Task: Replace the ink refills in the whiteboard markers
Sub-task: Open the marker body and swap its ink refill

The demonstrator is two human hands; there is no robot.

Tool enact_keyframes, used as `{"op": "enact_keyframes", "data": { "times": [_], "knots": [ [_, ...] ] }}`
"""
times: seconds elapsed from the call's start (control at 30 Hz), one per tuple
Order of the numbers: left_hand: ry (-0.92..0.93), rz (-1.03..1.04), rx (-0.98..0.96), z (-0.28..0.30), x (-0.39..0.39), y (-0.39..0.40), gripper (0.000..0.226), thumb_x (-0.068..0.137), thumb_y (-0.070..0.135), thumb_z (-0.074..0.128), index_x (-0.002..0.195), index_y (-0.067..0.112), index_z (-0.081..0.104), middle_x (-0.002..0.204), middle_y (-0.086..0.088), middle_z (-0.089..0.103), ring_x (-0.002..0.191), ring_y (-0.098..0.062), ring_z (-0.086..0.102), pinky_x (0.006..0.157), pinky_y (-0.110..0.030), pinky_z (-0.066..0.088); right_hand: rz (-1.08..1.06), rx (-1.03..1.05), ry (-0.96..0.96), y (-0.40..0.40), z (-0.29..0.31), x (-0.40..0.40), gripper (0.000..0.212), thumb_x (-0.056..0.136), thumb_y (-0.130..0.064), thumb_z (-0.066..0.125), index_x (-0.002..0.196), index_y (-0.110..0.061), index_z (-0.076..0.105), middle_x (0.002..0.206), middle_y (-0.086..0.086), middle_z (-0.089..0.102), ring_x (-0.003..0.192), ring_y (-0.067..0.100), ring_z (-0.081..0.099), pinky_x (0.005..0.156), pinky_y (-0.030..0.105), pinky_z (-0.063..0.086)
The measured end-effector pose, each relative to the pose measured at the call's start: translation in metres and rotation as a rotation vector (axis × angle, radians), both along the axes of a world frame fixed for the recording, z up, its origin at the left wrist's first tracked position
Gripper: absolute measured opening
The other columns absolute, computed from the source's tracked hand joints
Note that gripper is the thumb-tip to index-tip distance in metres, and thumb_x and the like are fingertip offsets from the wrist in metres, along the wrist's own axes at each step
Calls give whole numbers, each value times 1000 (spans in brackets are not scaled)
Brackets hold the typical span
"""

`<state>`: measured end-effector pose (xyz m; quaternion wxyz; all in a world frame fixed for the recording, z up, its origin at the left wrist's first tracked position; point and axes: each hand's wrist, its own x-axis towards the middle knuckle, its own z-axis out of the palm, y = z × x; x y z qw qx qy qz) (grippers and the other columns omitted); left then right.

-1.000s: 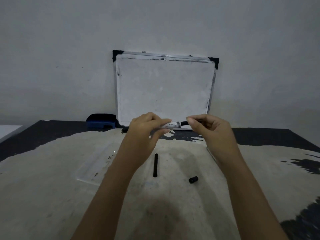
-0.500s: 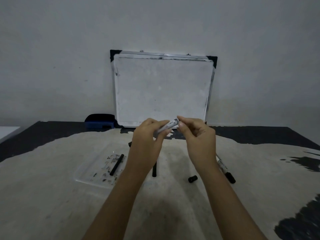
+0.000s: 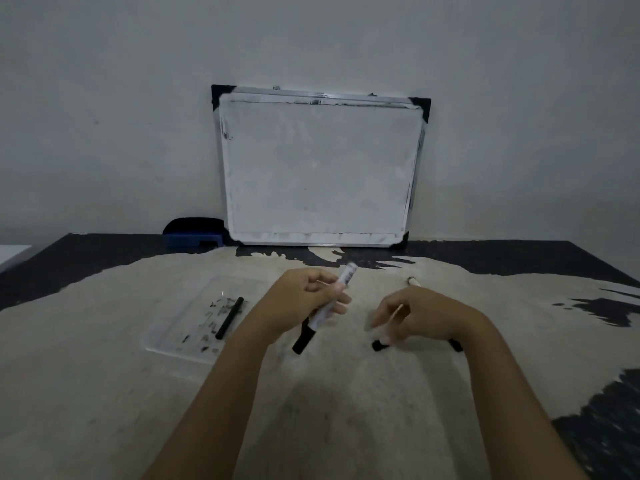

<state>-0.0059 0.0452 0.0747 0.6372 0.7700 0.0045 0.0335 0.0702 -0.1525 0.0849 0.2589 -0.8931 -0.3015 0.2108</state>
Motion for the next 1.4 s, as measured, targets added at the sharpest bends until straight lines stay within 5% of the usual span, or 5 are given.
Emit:
{"op": "enact_keyframes", "data": {
  "times": [0.17,0.3,0.53,1.03,1.4],
  "knots": [
    [125,-35,-32,-7,0,1,25,89,12,57,106,-7,61,94,-19,70,68,-12,70,58,-18,55,64,-116,-17,9,-18,5,24,71,-14,79,87,-26,65,102,2,65,91,15,59,81,29,49],
    [129,-24,-35,-7,0,2,26,88,14,58,105,-6,61,96,-19,71,69,-13,70,60,-19,56,89,20,9,9,-23,8,15,76,-12,75,88,-18,69,85,-5,65,71,2,57,68,15,48],
    [122,-89,-110,1,-3,-2,28,89,17,56,109,-2,60,100,-14,72,76,-13,71,67,-20,58,-331,1135,415,19,0,4,7,84,-3,60,87,-8,64,81,8,69,73,16,68,65,21,57],
    [111,-100,-84,4,-5,-5,24,89,18,56,107,3,62,95,-11,73,75,-11,71,68,-20,58,-389,1110,291,39,1,-7,4,80,-4,68,78,-4,65,66,2,71,59,11,67,57,23,58],
    [70,-24,-152,6,-5,-5,20,89,16,57,102,3,65,95,-15,73,76,-15,71,74,-24,59,-267,1117,91,45,0,-11,5,83,1,63,83,4,67,73,6,70,68,12,69,62,24,58]
  ]
}}
